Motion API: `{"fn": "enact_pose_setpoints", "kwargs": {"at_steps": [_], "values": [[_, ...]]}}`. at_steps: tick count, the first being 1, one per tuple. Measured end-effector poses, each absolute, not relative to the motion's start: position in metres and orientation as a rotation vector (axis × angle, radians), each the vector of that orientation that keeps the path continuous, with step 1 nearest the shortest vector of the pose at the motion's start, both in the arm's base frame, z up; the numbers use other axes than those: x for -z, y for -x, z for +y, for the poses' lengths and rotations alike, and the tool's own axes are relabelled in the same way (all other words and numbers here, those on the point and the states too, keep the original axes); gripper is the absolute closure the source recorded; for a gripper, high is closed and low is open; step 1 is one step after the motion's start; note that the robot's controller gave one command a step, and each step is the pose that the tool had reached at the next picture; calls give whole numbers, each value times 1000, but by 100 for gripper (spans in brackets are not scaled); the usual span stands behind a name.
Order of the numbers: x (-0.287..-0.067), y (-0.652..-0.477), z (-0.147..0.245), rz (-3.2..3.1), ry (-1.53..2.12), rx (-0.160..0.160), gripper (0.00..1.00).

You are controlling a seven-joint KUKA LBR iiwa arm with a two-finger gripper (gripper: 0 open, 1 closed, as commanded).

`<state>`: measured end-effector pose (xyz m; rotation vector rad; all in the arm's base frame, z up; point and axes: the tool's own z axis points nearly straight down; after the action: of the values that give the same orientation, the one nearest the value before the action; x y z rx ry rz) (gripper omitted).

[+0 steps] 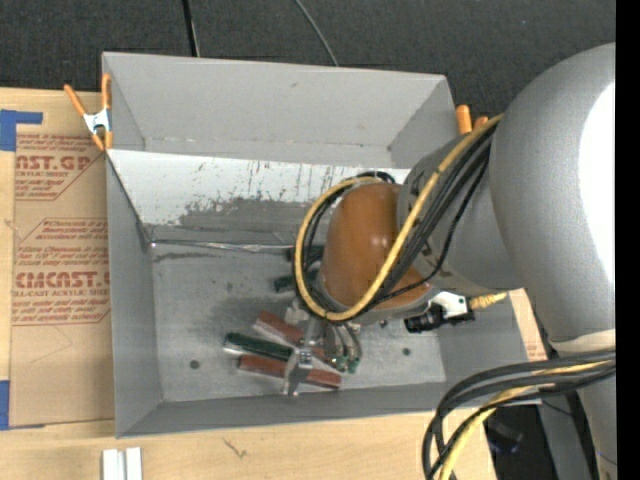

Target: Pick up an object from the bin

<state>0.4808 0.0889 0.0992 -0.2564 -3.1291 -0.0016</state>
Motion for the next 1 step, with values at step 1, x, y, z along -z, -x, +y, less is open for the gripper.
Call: {"fn": "enact_pose_setpoints", "kwargs": {"at_steps": [1], "values": [[-79,-488,93,-3142,423,10,0]]}}
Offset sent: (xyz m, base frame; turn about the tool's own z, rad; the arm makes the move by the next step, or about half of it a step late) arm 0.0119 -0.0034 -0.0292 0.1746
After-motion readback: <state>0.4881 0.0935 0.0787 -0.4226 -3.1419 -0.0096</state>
